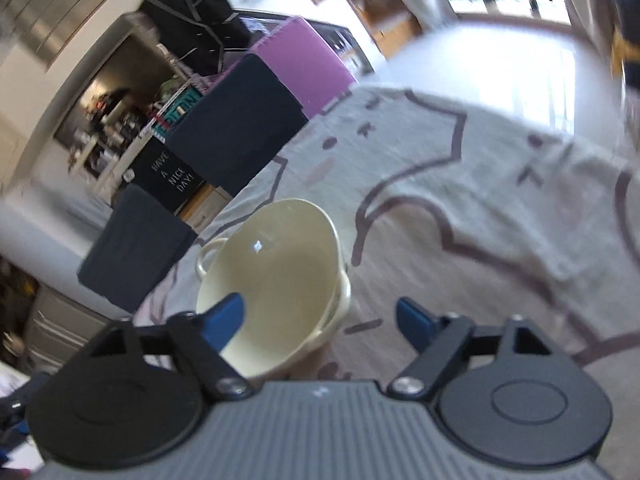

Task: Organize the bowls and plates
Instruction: 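Move the right tool to the cream handled bowl and close on its rim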

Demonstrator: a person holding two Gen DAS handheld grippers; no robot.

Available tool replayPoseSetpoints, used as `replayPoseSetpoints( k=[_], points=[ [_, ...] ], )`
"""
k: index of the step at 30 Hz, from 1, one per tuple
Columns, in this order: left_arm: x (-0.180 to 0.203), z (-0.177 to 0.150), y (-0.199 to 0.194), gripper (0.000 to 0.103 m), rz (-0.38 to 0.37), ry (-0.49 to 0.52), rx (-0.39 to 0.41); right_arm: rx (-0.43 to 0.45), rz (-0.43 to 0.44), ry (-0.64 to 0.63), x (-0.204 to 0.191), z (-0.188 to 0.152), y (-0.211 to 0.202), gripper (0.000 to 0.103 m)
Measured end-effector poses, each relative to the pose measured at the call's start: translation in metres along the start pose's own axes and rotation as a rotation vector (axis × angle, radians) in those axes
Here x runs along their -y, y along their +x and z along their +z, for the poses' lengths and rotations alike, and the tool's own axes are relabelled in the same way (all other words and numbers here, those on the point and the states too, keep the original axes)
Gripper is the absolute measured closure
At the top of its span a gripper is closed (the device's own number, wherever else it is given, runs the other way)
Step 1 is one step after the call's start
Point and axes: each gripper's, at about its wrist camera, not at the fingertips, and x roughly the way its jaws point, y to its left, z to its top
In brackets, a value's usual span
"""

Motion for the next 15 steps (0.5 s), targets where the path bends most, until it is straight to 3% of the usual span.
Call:
replayPoseSetpoints(
  k=[5,7,10,12,15],
  points=[
    [0.007,0.014,0.038,0.0,0.004,-0.006,-0.016,-0.051,-0.01,0.147,0.011,-0.001,0.026,0.058],
    [0.009,0.017,0.05,0.0,0.002,-0.01,-0.031,-0.068,-0.025,0.156,0.012,-0.002,0.036,0.065],
    [0.01,0.018,0.066,0.0,0.007,-0.016,-0.052,-0.084,-0.024,0.153,0.006,-0.007,0.041,0.067],
    [0.011,0.018,0.075,0.0,0.019,-0.016,-0.061,-0.107,-0.029,0.159,0.008,-0.01,0.049,0.081],
    [0.01,0.019,0.086,0.0,0.02,-0.028,-0.077,-0.109,-0.027,0.158,0.007,-0.01,0.053,0.083]
  ],
)
